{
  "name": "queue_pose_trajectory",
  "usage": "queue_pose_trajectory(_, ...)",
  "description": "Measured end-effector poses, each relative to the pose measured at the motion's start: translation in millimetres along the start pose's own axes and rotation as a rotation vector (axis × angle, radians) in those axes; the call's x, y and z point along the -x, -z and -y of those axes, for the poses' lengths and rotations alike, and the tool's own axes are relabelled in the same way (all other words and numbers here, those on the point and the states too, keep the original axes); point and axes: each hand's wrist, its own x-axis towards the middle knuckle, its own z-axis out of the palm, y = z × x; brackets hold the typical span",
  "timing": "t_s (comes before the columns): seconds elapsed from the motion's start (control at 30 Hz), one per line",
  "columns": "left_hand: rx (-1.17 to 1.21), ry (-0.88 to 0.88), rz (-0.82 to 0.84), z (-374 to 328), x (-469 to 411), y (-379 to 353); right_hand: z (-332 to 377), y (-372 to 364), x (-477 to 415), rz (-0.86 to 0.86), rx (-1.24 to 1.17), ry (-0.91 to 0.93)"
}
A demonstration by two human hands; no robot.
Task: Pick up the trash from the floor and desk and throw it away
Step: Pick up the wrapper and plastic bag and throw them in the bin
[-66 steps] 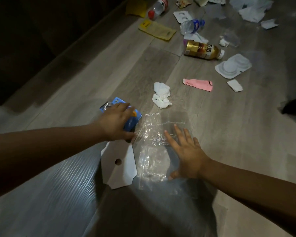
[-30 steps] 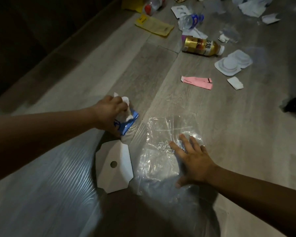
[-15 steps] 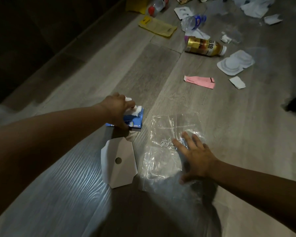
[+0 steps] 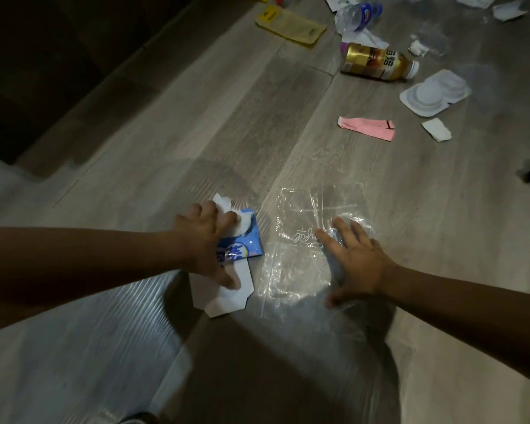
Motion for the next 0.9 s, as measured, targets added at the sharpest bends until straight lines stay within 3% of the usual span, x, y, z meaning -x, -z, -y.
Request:
queue_pose_trajectory(0.17,0.097,0.023,0.117,-8.2,4.5,-26.6,7.6,-6.9,-0.4,0.009,-0.041,-0.034)
queue_pose_trajectory(0.47,0.051,0.052,0.061,-20.0,10.0,-30.6,28.7,-6.6,4.0,0.012,-0.034,-0.118)
queue_pose_trajectory(0.9,0.005,0.034,-0.001,-26.1,15.1,-23.9,26.6,-5.7,14.4,-0.169,-0.118,0.002)
